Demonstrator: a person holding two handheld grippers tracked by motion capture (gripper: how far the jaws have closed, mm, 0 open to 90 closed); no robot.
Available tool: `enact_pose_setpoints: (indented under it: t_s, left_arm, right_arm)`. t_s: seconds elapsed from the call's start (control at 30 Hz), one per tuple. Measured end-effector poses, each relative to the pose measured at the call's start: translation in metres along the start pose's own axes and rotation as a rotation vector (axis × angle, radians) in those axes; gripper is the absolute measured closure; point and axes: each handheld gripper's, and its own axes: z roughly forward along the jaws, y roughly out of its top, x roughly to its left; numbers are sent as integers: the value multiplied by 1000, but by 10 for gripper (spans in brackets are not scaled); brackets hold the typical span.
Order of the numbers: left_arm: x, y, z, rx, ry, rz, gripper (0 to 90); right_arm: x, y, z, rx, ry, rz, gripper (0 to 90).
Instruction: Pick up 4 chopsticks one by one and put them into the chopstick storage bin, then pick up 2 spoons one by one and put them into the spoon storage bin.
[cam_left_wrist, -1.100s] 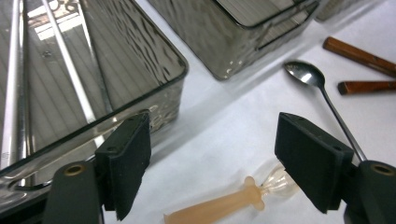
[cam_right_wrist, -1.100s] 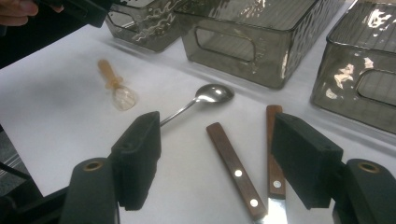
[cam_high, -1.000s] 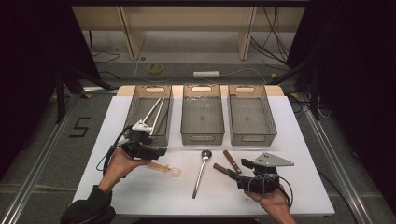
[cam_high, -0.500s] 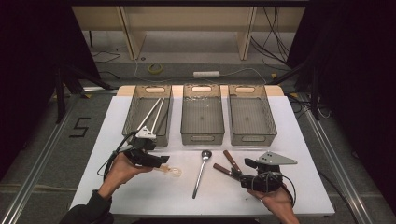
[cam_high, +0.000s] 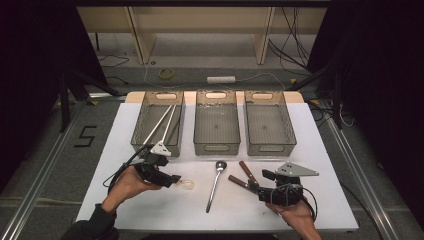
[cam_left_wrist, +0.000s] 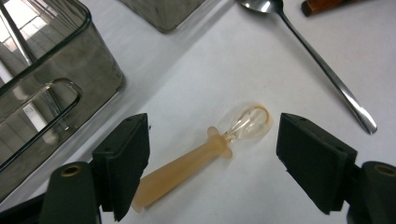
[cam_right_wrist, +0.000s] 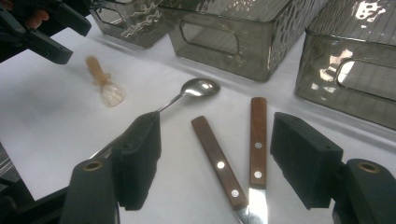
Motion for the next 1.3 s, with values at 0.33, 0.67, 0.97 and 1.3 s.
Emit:
enact_pose_setpoints:
  t_s: [0.33, 0.67, 0.97, 1.3]
  left_arm:
    - [3, 0, 2, 52, -10, 56, 256]
    - [9, 1, 7, 105, -3, 87, 225]
    - [14, 3, 9, 126, -11, 108, 220]
    - [18, 5, 21, 196, -20, 159, 235]
  right_arm:
    - [0, 0, 0, 0, -1, 2, 346]
    - [0, 0, 1, 2, 0, 0, 346]
    - [0, 0, 1, 3, 1, 3, 346]
    - [0, 0, 1, 4, 1, 3, 346]
